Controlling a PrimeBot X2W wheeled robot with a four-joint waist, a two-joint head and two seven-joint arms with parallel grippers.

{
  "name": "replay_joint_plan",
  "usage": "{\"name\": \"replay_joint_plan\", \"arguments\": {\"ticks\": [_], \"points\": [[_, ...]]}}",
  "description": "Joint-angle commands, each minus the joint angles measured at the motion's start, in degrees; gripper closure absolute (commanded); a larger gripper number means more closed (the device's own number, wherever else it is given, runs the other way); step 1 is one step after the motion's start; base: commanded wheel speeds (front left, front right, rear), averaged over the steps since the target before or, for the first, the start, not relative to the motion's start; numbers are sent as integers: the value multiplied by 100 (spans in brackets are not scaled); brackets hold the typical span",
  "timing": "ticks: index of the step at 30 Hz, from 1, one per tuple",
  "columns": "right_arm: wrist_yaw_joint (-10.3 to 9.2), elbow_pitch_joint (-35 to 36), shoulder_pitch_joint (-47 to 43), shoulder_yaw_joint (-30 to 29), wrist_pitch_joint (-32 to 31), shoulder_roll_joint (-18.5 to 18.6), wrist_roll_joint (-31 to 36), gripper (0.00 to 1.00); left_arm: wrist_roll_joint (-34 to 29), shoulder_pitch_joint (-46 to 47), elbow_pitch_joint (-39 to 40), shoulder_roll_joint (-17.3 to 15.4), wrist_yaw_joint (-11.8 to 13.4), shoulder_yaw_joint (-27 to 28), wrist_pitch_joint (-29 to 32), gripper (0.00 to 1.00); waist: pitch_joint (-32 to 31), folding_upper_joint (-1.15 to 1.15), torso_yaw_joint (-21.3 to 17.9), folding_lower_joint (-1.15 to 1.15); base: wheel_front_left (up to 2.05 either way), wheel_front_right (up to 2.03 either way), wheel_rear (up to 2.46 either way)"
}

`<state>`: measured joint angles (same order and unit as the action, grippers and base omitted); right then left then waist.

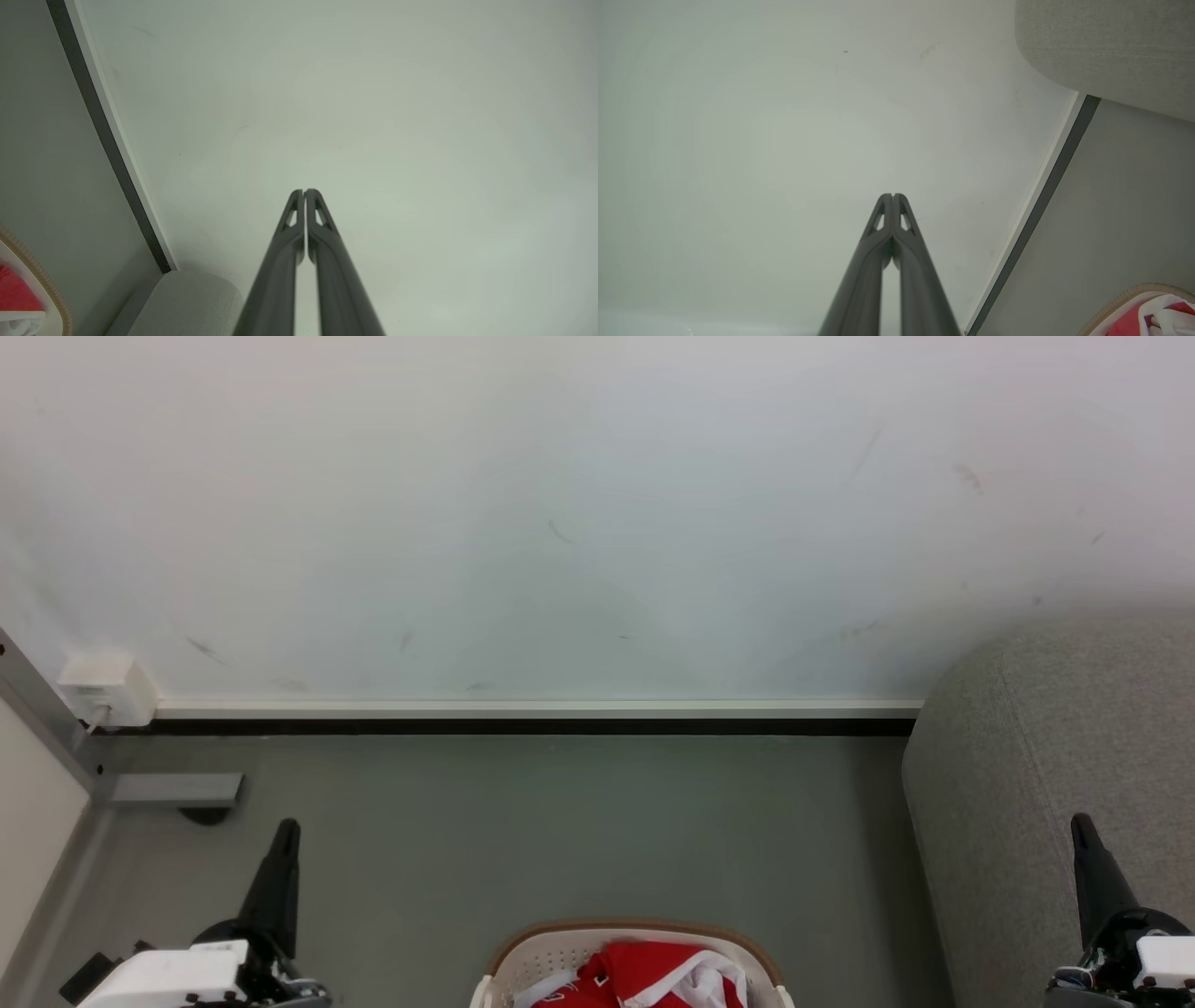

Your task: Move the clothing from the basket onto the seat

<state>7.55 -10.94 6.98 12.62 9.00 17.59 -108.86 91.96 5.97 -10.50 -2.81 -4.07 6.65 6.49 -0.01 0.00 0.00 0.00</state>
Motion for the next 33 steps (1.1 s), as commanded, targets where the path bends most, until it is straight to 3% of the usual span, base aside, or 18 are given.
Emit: {"name": "replay_joint_plan", "arguments": {"ticks": [1,2,3,10,19,33], "points": [[-15,0,6,0,17,18,-42,100,82,28,14,-16,-32,6,18,100,0,0,0,0,0,0,0],[-15,0,6,0,17,18,-42,100,82,28,14,-16,-32,6,18,100,0,0,0,0,0,0,0],[0,-17,-7,5,0,-9,1,0,-5,-8,-21,4,3,-1,-3,0,0,0,0,0,0,0,0],[-1,-43,-106,22,49,-84,228,0,-76,-84,-90,16,-21,-144,-178,0,-1,0,10,0,0,0,0],[-1,28,-174,-24,114,-156,983,0,-478,-120,-147,11,-57,-259,-400,0,-9,0,21,0,0,0,0],[-3,236,-260,-64,211,-196,3240,0,-2178,-132,-94,4,98,-460,-740,0,-16,0,20,0,0,0,0]]}}
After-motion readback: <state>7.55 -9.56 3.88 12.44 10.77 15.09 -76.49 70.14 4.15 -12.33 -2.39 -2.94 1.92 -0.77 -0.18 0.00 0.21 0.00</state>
